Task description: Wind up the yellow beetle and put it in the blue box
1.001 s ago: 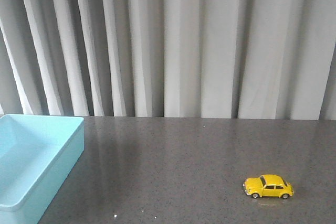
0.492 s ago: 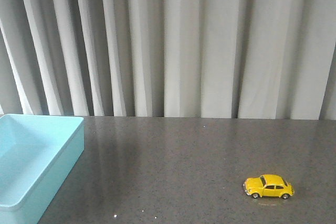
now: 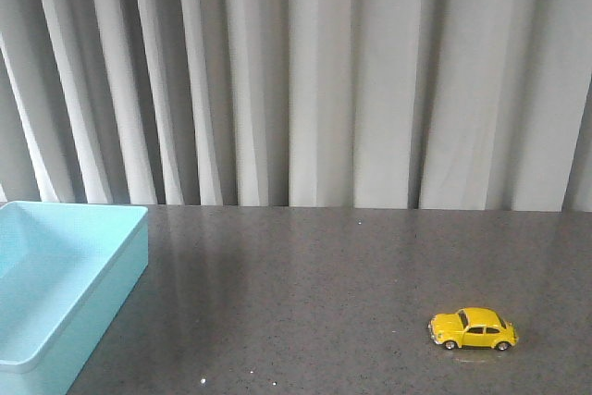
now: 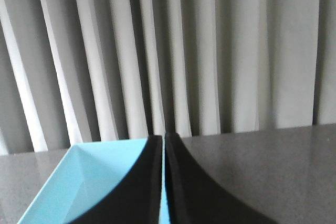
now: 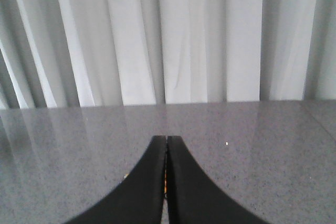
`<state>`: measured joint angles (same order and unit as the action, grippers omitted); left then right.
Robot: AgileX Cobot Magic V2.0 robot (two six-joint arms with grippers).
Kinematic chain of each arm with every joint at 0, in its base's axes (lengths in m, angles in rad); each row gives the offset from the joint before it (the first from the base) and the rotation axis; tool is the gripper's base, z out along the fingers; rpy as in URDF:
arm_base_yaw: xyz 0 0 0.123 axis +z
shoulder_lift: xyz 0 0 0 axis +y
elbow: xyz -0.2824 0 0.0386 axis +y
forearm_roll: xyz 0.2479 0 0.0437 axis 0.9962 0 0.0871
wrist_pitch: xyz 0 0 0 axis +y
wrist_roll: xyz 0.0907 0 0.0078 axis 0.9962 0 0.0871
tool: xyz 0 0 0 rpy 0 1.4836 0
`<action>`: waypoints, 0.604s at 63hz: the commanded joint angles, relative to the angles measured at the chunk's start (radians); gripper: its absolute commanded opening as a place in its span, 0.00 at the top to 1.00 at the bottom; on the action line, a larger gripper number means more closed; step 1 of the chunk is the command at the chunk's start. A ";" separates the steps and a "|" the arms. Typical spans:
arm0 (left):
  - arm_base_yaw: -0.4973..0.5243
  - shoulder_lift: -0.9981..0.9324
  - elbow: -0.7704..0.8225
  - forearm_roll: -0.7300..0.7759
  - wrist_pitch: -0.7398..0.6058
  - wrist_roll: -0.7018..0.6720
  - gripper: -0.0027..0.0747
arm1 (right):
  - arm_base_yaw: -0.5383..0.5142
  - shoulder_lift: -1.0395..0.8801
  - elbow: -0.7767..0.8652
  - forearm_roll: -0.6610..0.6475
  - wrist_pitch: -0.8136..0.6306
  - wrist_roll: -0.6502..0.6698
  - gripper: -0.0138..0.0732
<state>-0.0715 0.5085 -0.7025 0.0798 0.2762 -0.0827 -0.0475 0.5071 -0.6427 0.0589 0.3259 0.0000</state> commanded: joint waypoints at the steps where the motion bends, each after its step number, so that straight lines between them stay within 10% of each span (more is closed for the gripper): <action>1: 0.001 0.087 -0.043 0.001 -0.014 -0.001 0.97 | -0.006 0.091 -0.042 -0.006 -0.008 -0.029 0.85; 38: 0.001 0.302 -0.043 -0.006 0.199 -0.005 0.96 | -0.006 0.323 -0.038 -0.002 0.141 -0.029 0.84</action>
<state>-0.0715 0.8026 -0.7119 0.0770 0.5457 -0.0827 -0.0475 0.8272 -0.6506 0.0581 0.5273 -0.0197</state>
